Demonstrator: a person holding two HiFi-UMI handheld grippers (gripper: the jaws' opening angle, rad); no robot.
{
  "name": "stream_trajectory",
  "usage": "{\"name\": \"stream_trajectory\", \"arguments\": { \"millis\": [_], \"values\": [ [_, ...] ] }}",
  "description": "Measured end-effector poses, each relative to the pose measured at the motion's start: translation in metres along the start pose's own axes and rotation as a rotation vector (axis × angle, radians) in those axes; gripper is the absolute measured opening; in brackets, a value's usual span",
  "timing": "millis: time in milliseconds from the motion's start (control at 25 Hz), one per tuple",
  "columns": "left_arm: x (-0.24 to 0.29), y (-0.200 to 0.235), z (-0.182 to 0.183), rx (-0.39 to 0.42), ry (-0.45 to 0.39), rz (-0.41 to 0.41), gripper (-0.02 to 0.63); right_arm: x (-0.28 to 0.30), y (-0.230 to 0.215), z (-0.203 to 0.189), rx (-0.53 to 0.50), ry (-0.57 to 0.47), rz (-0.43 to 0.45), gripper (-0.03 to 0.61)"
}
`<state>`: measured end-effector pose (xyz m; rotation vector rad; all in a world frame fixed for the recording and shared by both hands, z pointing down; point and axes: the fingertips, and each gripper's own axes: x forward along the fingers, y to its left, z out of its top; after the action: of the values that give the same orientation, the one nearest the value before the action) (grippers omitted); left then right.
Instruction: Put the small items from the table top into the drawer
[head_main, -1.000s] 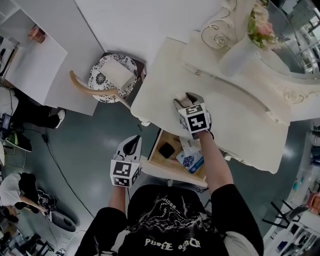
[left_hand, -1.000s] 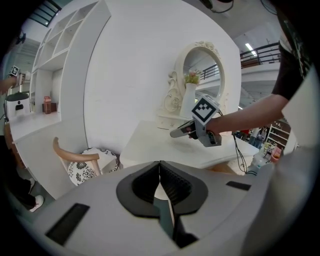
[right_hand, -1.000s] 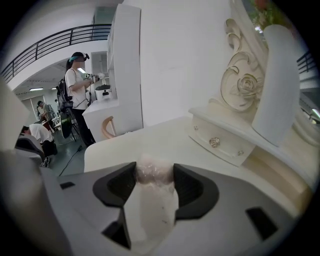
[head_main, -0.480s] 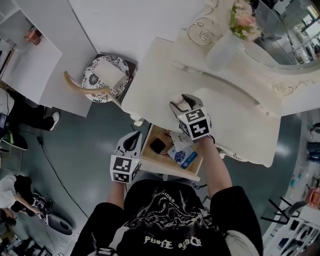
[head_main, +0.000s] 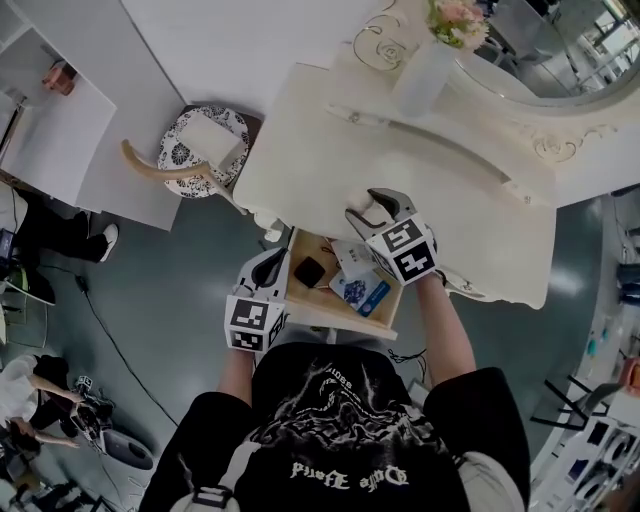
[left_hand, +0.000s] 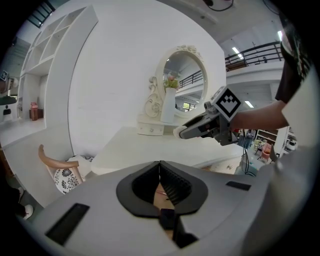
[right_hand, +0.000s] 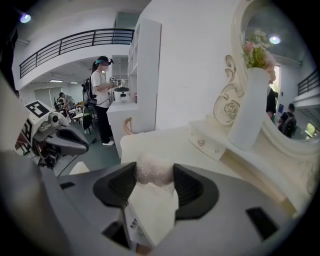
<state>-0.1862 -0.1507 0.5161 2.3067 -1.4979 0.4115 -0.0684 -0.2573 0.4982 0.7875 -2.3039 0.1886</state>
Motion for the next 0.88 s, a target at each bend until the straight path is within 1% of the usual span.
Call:
{"name": "stream_trajectory", "arguments": {
  "millis": [240, 480, 760, 880],
  "values": [
    [-0.001, -0.012, -0.009, 0.009, 0.020, -0.025, 0.015, -0.022, 0.005, -0.026, 0.024, 0.007, -0.009, 0.235],
    [0.007, -0.025, -0.008, 0.041, 0.033, -0.068, 0.015, -0.035, 0.013, -0.048, 0.055, 0.020, -0.002, 0.235],
    [0.017, -0.031, -0.014, 0.052, 0.053, -0.092, 0.015, -0.031, 0.048, -0.069, 0.082, 0.045, 0.077, 0.236],
    [0.020, -0.031, -0.011, 0.058, 0.042, -0.078, 0.015, -0.024, 0.063, -0.076, 0.088, 0.062, 0.107, 0.236]
  ]
}}
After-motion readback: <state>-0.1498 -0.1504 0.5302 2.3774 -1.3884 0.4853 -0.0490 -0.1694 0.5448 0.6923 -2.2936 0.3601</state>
